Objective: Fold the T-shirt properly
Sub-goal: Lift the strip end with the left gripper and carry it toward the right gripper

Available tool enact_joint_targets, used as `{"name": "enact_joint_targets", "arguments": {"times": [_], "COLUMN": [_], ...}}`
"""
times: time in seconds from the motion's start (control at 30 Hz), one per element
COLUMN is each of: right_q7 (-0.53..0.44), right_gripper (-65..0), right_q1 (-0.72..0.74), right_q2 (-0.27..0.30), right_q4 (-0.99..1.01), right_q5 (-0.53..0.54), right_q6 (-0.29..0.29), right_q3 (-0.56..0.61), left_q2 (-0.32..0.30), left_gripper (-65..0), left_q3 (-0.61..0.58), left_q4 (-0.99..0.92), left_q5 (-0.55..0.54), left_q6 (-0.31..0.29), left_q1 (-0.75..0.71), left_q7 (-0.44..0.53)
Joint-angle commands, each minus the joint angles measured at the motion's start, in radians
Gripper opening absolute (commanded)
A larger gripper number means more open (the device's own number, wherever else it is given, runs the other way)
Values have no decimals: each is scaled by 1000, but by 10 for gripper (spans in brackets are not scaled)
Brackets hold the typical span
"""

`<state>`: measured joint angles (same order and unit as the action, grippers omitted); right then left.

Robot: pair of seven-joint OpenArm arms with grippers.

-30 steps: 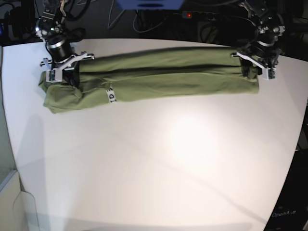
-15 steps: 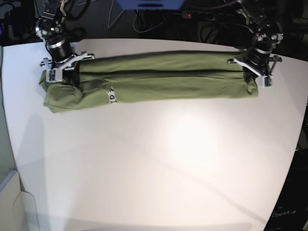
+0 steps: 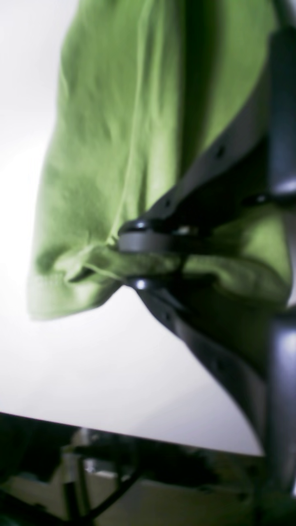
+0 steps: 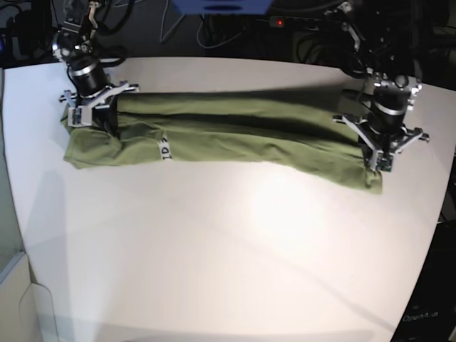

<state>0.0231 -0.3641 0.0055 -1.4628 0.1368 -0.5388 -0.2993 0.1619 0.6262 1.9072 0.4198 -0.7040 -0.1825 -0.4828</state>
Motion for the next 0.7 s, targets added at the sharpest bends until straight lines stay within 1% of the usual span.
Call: {"name": "enact_joint_targets", "arguments": {"times": [0.0,0.23,0.33,0.5,0.67], "right_q7": [-10,1,1,1,1], "right_gripper": [-650,-650,-650,-650,-650], "right_q1": [9,81,86,99,99], "right_q2": [8,17,31,29,29], "right_q4": [3,126,135,136,136], "right_q5": [7,5,5,5,5], "right_q6": [1,1,1,3,3], "right_q3": [-4,-7,-4,-2,-2], "left_q2": [-5,-5,-5,-5,-5], "left_gripper": [-628,-628,-628,-630,-630], "left_q3": [-24,-153,-220,-343,-475], "left_q4": [22,27,27,18,15], "left_q5": [1,80,124,204,327], "left_q6": [6,6,6,6,6], "left_q1": [1,-12,-12,-10,-13], "left_q7": [26,26,26,26,26]}}
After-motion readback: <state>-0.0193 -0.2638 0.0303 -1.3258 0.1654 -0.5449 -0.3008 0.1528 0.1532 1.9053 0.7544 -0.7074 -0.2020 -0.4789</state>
